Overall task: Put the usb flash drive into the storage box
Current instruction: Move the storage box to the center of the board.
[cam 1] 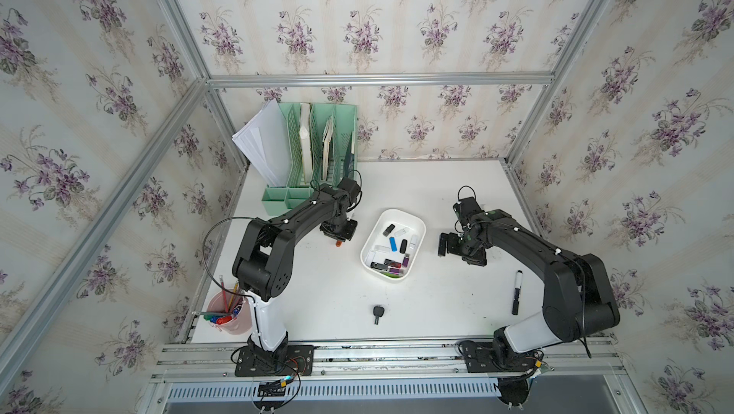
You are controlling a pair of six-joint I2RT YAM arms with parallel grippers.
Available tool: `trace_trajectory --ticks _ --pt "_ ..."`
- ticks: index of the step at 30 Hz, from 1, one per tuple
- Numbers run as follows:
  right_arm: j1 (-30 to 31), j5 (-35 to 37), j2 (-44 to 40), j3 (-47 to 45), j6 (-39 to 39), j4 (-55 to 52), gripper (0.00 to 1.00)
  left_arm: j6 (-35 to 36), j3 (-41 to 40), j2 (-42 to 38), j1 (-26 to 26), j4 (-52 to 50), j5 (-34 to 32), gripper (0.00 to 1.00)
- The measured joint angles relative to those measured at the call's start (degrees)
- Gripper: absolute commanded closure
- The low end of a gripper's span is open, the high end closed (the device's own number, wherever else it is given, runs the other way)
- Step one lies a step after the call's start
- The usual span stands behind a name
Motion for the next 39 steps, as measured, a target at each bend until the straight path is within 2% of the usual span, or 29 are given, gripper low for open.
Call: trace_trajectory --ticks 8,17,21,27,39 --pt "-2.6 1.2 7.9 7.7 -2.0 1.5 0.0 -0.9 10.8 -2.0 -3.9 -5.8 0.0 0.76" --pt "-5.4 2.5 19.4 20.8 -4.2 3.0 0.0 -2.8 20.0 1.7 -8.9 -9.1 1.4 0.77" --pt "-5.2 1.7 23.8 26.9 -4.7 3.1 0.01 -3.4 20.4 1.9 -9.3 -9.7 1.3 0.76" --pt "-3.5 -1.9 28.3 31.5 -5.3 3.0 0.01 -4.1 19.2 1.9 -9.6 -10.0 1.3 0.76" --pt "3.9 -7.5 31.3 30.0 -7.5 3.4 0.01 -4.9 16.9 2.8 -11.3 -8.6 1.6 0.77"
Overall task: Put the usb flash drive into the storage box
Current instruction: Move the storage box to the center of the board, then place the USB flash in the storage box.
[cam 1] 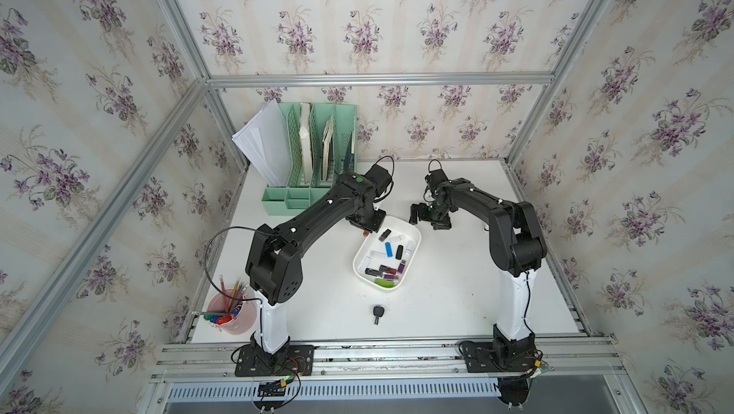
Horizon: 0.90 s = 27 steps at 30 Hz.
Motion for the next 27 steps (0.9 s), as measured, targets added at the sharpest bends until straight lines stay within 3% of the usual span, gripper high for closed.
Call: trace_trajectory --ticks 10,27 --pt "2.0 -0.4 -5.9 -8.2 1.5 0.5 0.0 -0.3 -5.5 -0.3 -2.4 1.6 0.2 0.76" --pt "-7.3 5.2 -20.2 -16.3 4.0 -0.4 0.0 -3.0 -10.0 2.5 -6.4 4.7 1.4 0.76"
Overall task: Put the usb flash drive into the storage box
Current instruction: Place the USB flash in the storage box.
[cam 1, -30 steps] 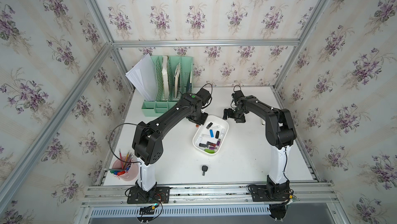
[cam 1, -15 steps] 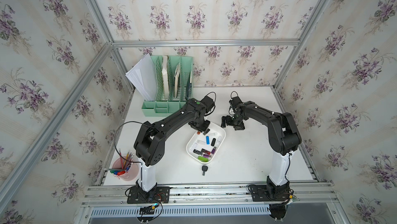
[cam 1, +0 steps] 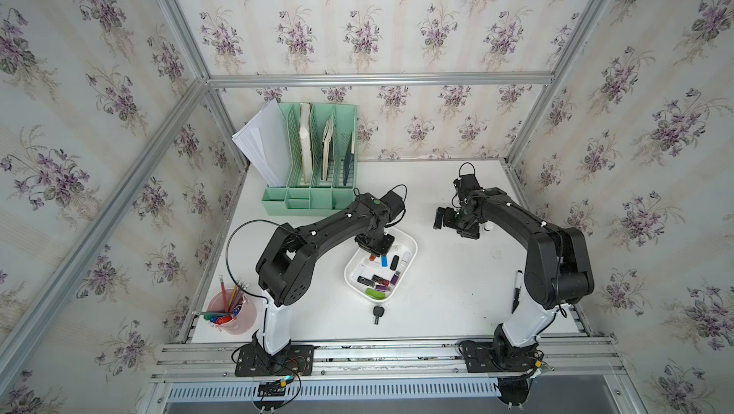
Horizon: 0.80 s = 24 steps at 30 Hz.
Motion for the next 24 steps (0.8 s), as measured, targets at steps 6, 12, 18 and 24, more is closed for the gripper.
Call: trace_trajectory --ticks 6,12,18,24 --pt "-0.4 0.1 -1.6 -2.7 -0.2 -0.3 0.0 -0.9 0.7 1.0 -0.9 0.7 0.9 0.76" --pt "-0.6 0.1 -2.6 -3.6 -0.2 -0.3 0.0 -2.0 0.7 2.6 -1.9 1.5 1.6 0.76" --pt "-0.8 0.3 -3.5 -3.9 -0.3 -0.4 0.0 -3.1 0.2 4.1 -3.0 2.8 2.8 0.76" --pt "-1.4 0.3 -4.5 -4.9 -0.9 -0.6 0.0 -3.6 1.1 6.1 -3.1 3.1 2.8 0.76"
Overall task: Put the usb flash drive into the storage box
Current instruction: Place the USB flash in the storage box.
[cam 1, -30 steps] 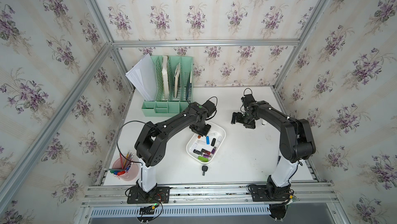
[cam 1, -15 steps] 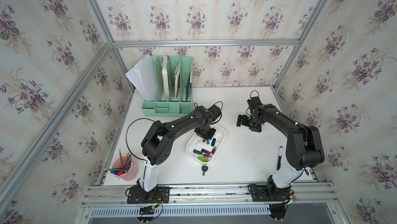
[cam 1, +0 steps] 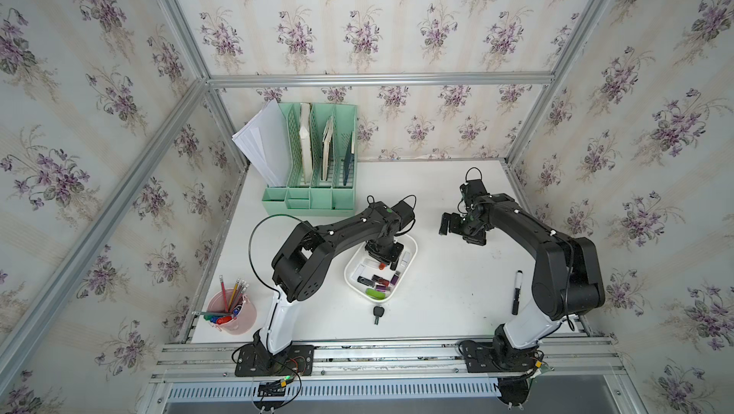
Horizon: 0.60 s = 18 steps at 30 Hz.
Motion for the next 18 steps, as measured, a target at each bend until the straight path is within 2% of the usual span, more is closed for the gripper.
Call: trace_trajectory --ticks 18 --pt "-0.9 -0.1 -1.2 -1.4 -0.2 -0.1 0.0 0.0 1.6 3.1 -0.3 0.6 0.5 0.76"
